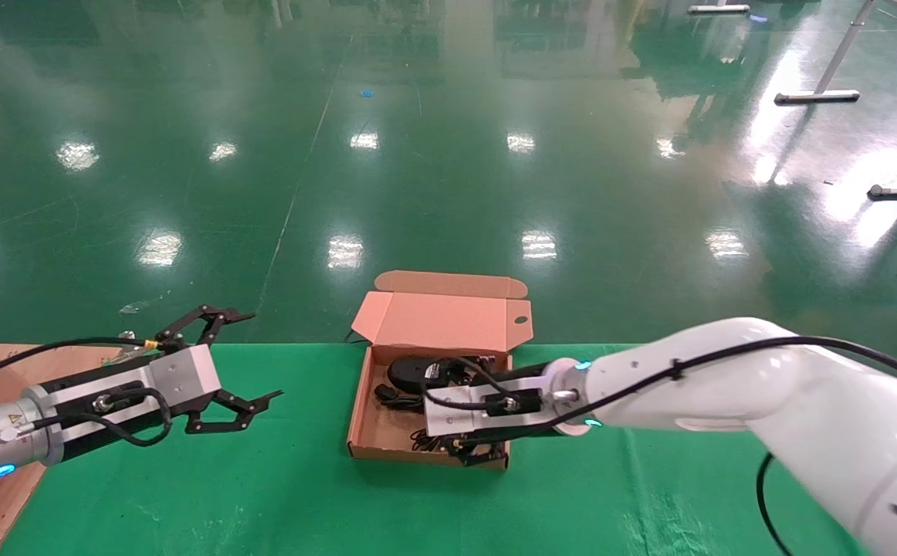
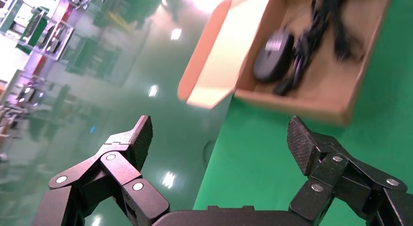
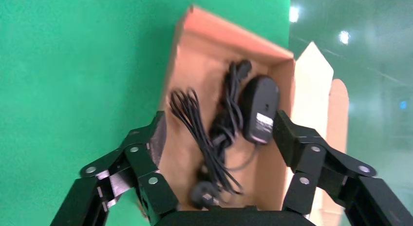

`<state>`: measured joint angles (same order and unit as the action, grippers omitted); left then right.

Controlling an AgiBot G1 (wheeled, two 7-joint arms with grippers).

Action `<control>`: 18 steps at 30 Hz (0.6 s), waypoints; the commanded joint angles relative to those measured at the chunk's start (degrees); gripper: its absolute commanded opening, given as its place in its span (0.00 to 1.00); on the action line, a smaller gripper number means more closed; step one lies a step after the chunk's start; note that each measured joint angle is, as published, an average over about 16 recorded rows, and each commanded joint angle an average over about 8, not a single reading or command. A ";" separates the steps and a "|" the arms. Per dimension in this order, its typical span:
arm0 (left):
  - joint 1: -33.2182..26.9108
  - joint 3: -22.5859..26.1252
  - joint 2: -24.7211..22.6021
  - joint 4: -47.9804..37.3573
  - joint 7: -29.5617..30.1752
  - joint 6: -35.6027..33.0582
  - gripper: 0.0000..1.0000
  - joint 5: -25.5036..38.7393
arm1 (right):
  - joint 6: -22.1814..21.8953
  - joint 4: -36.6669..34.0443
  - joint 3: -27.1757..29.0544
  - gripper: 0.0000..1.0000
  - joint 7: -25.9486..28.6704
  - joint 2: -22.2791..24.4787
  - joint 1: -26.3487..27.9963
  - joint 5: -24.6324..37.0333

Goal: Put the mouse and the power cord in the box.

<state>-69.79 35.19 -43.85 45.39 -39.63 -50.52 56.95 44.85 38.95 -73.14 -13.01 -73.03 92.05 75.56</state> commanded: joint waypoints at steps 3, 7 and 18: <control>0.62 -1.46 0.67 2.14 3.83 -2.67 1.00 -1.15 | 3.10 2.63 4.33 1.00 1.80 2.88 -2.31 -2.56; 1.25 -2.91 1.34 4.28 7.65 -5.34 1.00 -2.29 | 6.20 5.26 8.67 1.00 3.61 5.77 -4.63 -5.11; 2.98 -6.95 3.20 10.22 18.26 -12.75 1.00 -5.47 | 14.80 12.55 20.69 1.00 8.61 13.77 -11.04 -12.21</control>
<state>-66.81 28.24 -40.65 55.60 -21.38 -63.26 51.48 59.63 51.48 -52.47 -4.41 -59.27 81.02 63.36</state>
